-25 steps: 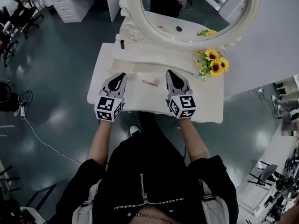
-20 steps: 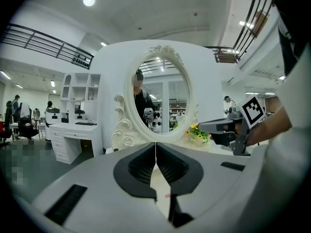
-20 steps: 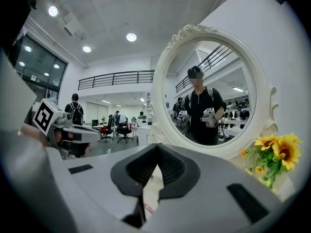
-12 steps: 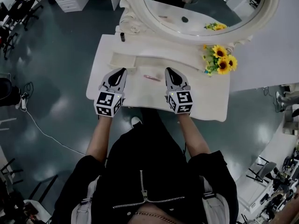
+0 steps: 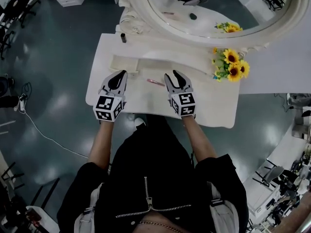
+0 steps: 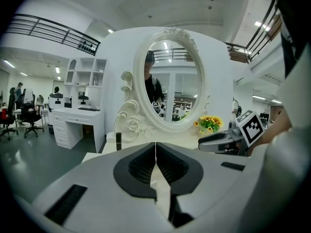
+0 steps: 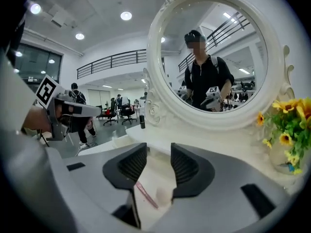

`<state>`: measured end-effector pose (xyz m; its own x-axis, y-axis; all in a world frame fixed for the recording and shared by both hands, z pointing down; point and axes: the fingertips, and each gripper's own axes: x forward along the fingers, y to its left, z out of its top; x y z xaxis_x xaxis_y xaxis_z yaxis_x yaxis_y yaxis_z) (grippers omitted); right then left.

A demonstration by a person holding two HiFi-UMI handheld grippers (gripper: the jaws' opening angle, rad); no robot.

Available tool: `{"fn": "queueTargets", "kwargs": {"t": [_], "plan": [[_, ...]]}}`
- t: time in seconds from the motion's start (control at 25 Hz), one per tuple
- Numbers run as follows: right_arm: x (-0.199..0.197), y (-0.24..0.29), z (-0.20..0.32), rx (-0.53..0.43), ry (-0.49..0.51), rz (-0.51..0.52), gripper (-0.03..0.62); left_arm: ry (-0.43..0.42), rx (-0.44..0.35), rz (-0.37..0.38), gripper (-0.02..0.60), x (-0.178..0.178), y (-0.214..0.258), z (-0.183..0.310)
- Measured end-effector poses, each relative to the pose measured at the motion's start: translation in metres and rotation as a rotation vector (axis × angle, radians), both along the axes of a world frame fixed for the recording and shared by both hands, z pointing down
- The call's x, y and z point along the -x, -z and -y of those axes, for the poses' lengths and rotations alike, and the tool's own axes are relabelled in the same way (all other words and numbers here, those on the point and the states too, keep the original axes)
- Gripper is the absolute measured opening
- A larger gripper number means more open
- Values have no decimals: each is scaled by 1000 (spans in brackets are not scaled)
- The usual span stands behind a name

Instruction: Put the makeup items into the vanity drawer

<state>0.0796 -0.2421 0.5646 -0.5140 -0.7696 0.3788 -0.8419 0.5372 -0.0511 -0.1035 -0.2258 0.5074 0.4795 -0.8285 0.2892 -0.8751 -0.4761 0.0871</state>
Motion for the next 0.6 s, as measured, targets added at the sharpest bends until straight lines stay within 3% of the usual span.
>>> {"fn": "queueTargets", "kwargs": {"t": [0.6], "plan": [[2,-112,8,308,35,-166,164,35,70,-8,21,11,-28,6]]}}
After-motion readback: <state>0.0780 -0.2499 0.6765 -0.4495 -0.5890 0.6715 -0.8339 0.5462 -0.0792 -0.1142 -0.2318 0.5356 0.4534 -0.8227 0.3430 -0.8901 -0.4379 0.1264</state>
